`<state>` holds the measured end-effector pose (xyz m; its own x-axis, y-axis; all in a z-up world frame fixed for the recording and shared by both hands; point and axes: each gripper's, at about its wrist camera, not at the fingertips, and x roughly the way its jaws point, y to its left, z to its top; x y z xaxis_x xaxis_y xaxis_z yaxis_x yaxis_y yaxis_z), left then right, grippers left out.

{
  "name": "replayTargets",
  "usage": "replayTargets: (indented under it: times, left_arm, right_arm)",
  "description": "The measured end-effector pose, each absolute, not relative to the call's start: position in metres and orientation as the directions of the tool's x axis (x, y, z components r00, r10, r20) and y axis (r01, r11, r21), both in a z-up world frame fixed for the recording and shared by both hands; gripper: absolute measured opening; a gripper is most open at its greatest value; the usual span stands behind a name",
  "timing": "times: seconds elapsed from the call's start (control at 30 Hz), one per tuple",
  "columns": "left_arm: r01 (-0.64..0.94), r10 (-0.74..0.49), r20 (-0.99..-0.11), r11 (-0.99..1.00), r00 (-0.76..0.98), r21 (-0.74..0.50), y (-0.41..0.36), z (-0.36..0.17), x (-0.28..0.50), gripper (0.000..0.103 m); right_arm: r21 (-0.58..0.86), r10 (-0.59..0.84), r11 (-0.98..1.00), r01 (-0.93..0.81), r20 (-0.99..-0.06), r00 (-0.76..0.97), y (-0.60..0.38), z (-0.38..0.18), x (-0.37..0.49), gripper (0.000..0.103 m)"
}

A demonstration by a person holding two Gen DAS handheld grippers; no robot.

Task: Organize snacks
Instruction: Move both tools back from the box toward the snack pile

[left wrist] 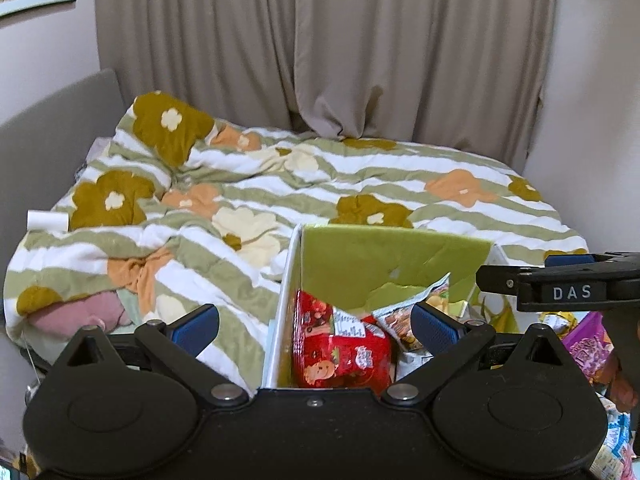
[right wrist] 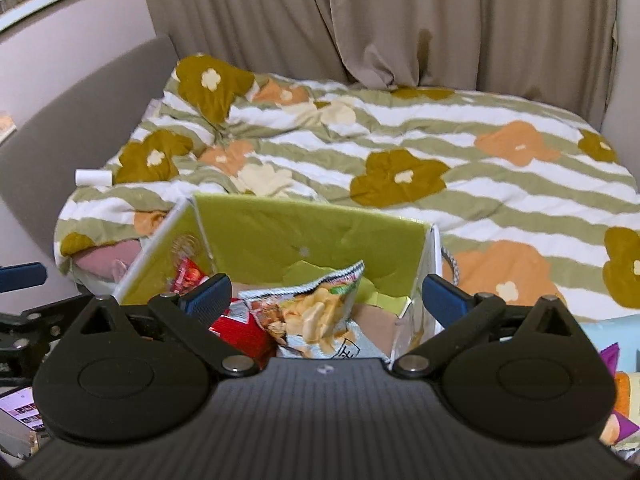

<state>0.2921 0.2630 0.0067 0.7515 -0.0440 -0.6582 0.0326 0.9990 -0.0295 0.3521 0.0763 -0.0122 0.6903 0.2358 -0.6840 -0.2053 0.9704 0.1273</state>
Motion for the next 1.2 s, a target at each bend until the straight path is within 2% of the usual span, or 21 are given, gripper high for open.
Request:
replayTargets:
  times: [0.4, 0.67, 0.97, 1.2]
  left_arm:
    - [0.097, -0.115, -0.605, 0.993, 0.788, -0.062, 0.241, 0.032, 0.259, 0.103]
    - [0.135, -0.151, -0.588, 0.988, 0.795, -0.071, 0.185, 0.045, 0.214, 0.103]
    - [0.172, -0.21, -0.638, 0.977, 0.741, -0.123, 0.089, 0.025, 0.162, 0.103]
    - [0.185, -0.245, -0.693, 0.969, 0.678, -0.162, 0.026, -0.007, 0.134, 0.103]
  right_arm:
    - [0.062, 0.151, 0.987, -0.145, -0.637, 0.756, 0.056, 0.025, 0.285, 0.103]
    - [0.019, 0.071, 0.997, -0.074, -0.582, 0.81, -0.008, 0.042, 0.22, 0.103]
    - [-0.02, -0.014, 1.0, 0.002, -0.582, 0.813, -0.116, 0.036, 0.153, 0.103]
    - [-0.021, -0.042, 0.999, 0.036, -0.626, 0.778, -0.191, 0.01, 0.113, 0.103]
